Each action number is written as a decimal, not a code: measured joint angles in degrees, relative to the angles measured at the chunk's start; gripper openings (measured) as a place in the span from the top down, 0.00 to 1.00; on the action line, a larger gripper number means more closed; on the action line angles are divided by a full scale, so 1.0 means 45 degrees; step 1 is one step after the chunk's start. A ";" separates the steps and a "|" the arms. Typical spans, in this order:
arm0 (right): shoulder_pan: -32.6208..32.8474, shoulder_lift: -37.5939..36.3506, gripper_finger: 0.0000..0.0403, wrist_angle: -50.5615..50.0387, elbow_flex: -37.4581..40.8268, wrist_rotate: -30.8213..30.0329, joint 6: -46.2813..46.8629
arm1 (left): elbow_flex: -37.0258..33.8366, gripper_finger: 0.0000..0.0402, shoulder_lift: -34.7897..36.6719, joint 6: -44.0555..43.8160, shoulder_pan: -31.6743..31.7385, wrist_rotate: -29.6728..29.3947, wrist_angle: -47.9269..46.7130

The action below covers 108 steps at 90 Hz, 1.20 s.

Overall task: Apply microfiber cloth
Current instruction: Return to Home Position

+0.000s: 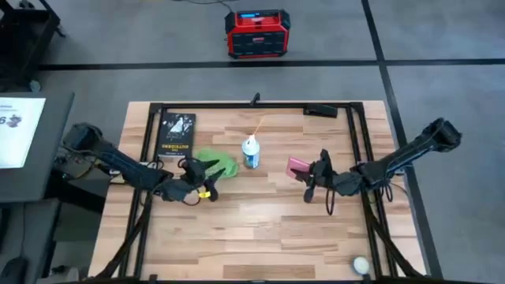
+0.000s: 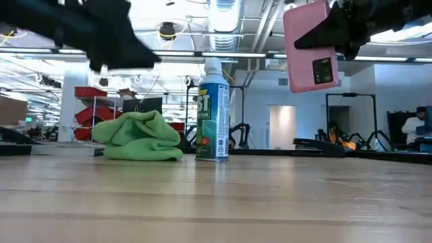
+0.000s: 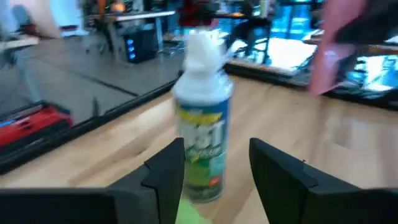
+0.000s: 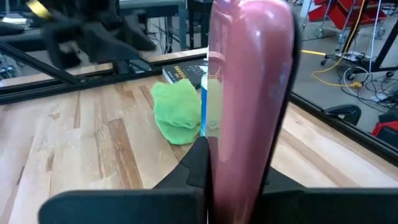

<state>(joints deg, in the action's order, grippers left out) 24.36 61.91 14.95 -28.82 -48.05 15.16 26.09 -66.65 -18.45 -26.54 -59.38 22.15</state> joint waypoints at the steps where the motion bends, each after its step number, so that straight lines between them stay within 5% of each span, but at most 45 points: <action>1: 0.0000 0.0000 0.97 -0.0002 0.0000 0.0001 0.0000 | 0.0039 0.61 0.0071 -0.0052 -0.0061 0.0055 -0.0165; 23: 0.0000 0.0000 0.97 -0.0360 0.0005 0.0064 0.0172 | 0.0189 0.61 -0.0805 -0.3736 -0.0959 0.2866 -0.1831; 50: 0.0561 0.0933 0.97 -0.0517 -0.0001 0.1582 -0.0047 | 0.0179 0.61 -0.4728 -0.4467 -0.2029 0.2921 0.2345; 72: 0.1380 0.3858 0.97 -0.0517 -0.1240 0.1623 -0.2249 | 0.0261 0.61 -0.5709 -0.4250 -0.2026 0.2896 0.3729; 108: 0.1378 0.7670 0.97 -0.2219 -0.2364 -0.1275 -0.3977 | 0.0261 0.61 -0.5708 -0.4202 -0.2026 0.2869 0.4013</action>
<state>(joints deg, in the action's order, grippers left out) 30.56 96.42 4.96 -39.46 -53.79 -2.74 27.27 -92.33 -37.36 -35.66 -46.47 40.21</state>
